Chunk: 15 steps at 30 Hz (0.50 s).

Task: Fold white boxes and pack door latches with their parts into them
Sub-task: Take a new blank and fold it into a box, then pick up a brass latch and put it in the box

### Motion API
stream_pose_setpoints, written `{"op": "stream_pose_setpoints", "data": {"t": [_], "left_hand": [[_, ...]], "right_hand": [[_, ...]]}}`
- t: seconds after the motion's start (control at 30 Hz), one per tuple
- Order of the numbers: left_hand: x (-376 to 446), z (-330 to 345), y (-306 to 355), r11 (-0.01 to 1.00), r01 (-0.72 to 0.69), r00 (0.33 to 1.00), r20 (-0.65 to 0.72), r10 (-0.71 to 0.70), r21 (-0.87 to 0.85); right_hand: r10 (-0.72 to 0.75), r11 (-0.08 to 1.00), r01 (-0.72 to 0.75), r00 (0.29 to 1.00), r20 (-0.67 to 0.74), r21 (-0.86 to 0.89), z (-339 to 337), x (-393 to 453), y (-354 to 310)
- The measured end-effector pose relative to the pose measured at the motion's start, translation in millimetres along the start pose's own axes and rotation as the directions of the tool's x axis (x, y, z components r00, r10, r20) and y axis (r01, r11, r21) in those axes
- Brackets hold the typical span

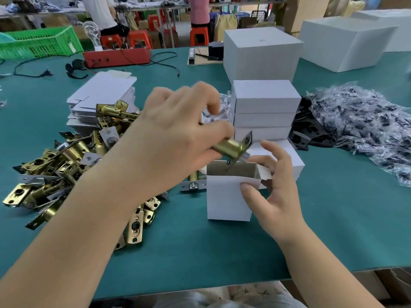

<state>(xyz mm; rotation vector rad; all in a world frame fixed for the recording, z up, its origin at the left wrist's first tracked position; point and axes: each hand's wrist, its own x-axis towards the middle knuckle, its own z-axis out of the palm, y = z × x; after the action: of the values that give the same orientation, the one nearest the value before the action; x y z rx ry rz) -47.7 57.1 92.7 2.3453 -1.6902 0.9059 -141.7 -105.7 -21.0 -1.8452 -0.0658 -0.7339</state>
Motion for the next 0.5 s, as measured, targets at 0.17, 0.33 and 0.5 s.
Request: {"op": "stream_pose_setpoints", "data": {"t": [0.17,0.33,0.5], "left_hand": [[-2.9,-1.4,0.2,0.999,0.038,0.991,0.128,-0.041,0.026],[-0.4,-0.5,3.8,0.999,0.027,0.989,0.147,-0.021,-0.041],[7.2,0.9,8.9,0.979,0.060,0.977,0.211,-0.018,-0.195]], "right_hand": [[-0.015,1.000,0.015,1.000,0.010,0.003,0.9,-1.2,-1.2],[-0.005,1.000,0.005,1.000,-0.005,0.004,1.7,-0.4,-0.3],[0.004,1.000,-0.004,1.000,-0.003,0.017,1.9,-1.4,-0.2]]}}
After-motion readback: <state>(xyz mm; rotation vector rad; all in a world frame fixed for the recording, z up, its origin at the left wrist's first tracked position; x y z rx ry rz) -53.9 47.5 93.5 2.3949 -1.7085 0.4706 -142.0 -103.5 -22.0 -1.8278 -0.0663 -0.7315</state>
